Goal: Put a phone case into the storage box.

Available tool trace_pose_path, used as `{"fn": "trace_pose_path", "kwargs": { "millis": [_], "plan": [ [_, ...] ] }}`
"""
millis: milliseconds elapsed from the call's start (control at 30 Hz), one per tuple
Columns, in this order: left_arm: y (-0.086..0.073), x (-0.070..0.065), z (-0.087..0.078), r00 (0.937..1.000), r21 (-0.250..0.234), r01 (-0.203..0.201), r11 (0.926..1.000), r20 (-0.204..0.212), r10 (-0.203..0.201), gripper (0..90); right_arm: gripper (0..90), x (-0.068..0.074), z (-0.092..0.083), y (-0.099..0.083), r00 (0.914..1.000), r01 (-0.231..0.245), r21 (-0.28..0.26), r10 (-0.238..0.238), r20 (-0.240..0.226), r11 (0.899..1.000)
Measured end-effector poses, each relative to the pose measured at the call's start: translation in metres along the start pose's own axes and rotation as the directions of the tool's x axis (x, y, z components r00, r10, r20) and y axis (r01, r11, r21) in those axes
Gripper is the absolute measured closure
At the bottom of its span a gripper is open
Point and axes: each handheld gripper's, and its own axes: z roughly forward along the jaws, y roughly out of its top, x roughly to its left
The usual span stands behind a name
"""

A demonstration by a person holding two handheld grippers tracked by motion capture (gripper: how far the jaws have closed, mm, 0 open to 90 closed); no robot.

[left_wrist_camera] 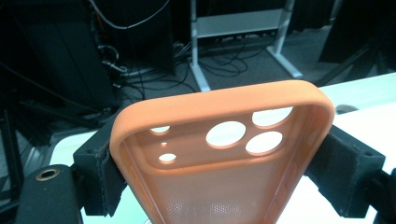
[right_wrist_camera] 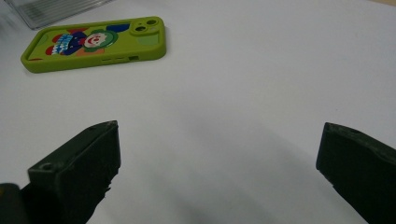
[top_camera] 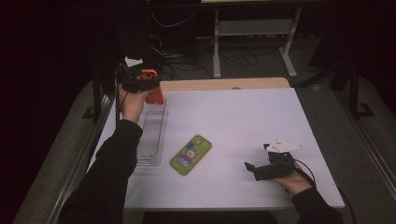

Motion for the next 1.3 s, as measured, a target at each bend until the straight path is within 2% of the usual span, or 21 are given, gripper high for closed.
{"fn": "trace_pose_path", "kwargs": {
  "millis": [200,333,467,533,567,633,700,767,933,1033,1100,1200,1300],
  "plan": [
    [-0.016,0.002,0.018,0.9986,0.041,0.023,0.9989,-0.049,-0.021,15.2,0.0,0.000,0.000,0.000,1.0000,0.003,0.002,-0.003,0.001,1.000],
    [-0.026,0.003,0.026,0.9968,0.036,0.047,0.9983,-0.067,-0.044,15.1,0.0,0.000,-0.001,0.000,1.0000,-0.002,0.001,0.002,0.002,1.000],
    [-0.031,0.003,0.031,0.9962,0.064,0.011,0.9979,-0.087,-0.006,14.9,0.0,0.000,-0.001,0.000,1.0000,0.000,-0.001,0.000,0.001,1.000],
    [-0.033,0.002,0.035,0.9953,0.068,0.025,0.9974,-0.095,-0.019,14.8,0.0,0.000,-0.001,0.000,1.0000,0.001,0.000,-0.001,0.000,1.000],
    [-0.034,0.004,0.035,0.9962,0.080,0.020,0.9966,-0.086,-0.013,14.7,0.0,0.000,-0.001,0.000,1.0000,-0.001,-0.001,0.001,0.000,1.000],
    [-0.037,0.003,0.039,0.9958,0.074,0.038,0.9966,-0.085,-0.032,14.7,0.0,0.000,-0.001,0.000,1.0000,-0.005,0.000,0.005,0.000,1.000],
    [-0.039,0.003,0.040,0.9960,0.097,0.012,0.9952,-0.089,-0.003,14.6,0.0,0.000,-0.001,0.000,1.0000,-0.002,0.000,0.002,0.000,1.000],
    [-0.041,0.003,0.043,0.9950,0.122,0.010,0.9924,-0.099,0.002,14.5,0.0,0.000,-0.001,0.000,1.0000,-0.005,-0.001,0.005,-0.001,1.000],
    [-0.043,0.003,0.046,0.9952,0.095,0.022,0.9952,-0.097,-0.012,14.4,0.0,0.000,-0.001,0.000,1.0000,-0.002,-0.003,0.002,-0.002,1.000],
    [-0.044,0.004,0.048,0.9953,0.087,0.009,0.9962,-0.096,0.000,14.0,0.0,0.000,-0.001,0.000,1.0000,-0.003,-0.001,0.003,0.000,1.000],
    [-0.044,0.004,0.050,0.9955,0.076,0.027,0.9967,-0.092,-0.020,13.7,0.0,0.000,-0.001,0.000,1.0000,-0.002,-0.002,0.002,-0.001,1.000],
    [-0.046,0.006,0.051,0.9950,0.090,0.029,0.9955,-0.098,-0.020,9.3,0.0,0.000,-0.001,0.000,1.0000,0.000,-0.003,0.000,-0.001,1.000],
    [-0.047,0.005,0.053,0.9962,0.091,0.024,0.9956,-0.085,-0.016,6.2,0.0,0.000,-0.001,0.000,1.0000,-0.004,-0.001,0.004,-0.002,1.000]
  ]
}}
